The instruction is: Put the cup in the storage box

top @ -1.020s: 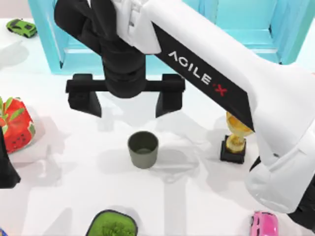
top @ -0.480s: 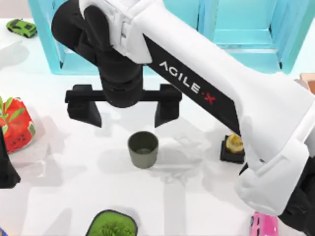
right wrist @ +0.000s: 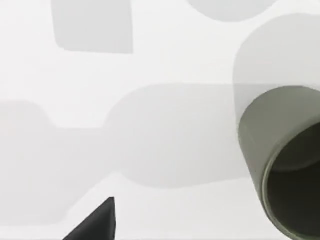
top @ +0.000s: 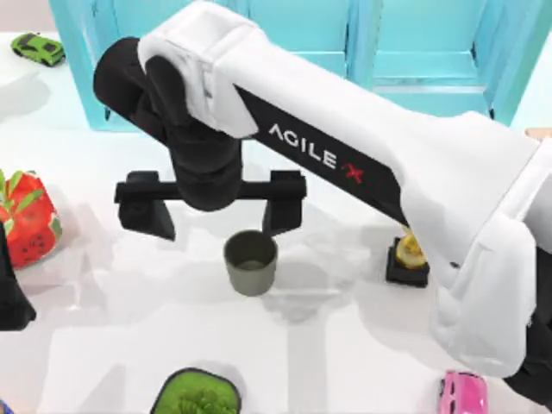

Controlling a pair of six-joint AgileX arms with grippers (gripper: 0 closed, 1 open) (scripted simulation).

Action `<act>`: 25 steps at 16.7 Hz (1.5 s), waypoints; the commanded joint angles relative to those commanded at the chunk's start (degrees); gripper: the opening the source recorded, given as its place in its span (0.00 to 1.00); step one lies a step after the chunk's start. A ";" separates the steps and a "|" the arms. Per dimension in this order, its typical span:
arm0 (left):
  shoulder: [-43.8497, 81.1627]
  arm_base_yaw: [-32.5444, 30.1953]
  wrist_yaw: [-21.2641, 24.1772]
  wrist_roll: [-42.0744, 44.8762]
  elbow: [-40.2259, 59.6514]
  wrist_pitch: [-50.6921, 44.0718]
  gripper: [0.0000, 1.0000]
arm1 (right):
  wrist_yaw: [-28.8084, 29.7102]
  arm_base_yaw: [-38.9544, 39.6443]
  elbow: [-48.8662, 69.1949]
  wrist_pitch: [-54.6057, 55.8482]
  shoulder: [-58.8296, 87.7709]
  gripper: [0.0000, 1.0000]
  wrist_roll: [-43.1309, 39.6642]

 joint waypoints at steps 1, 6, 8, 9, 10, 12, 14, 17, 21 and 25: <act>0.00 0.00 0.00 0.00 0.00 0.00 1.00 | -0.01 -0.05 -4.16 3.05 -0.91 1.00 -0.05; 0.00 0.00 0.00 0.00 0.00 0.00 1.00 | -0.02 -0.14 -18.51 14.69 -3.68 1.00 -0.14; 0.00 0.00 0.00 0.00 0.00 0.00 1.00 | -0.01 -0.13 -20.08 16.18 -3.95 1.00 -0.14; 0.00 0.00 0.00 0.00 0.00 0.00 1.00 | -0.01 -0.13 -20.09 16.19 -3.95 1.00 -0.14; 0.00 0.00 0.00 0.00 0.00 0.00 1.00 | -0.01 -0.13 -20.09 16.19 -3.95 1.00 -0.14; 0.00 0.00 0.00 0.00 0.00 0.00 1.00 | -0.01 -0.13 -20.09 16.19 -3.95 1.00 -0.14; 0.00 0.00 0.00 0.00 0.00 0.00 1.00 | -0.01 -0.13 -20.09 16.19 -3.95 0.85 -0.14; 0.00 0.00 0.00 0.00 0.00 0.00 1.00 | -0.01 -0.13 -20.09 16.19 -3.95 0.62 -0.14; 0.00 0.00 0.00 0.00 0.00 0.00 1.00 | -0.01 -0.13 -20.09 16.19 -3.95 0.32 -0.14; 0.00 0.00 0.00 0.00 0.00 0.00 1.00 | -0.01 -0.13 -20.09 16.19 -3.95 0.02 -0.14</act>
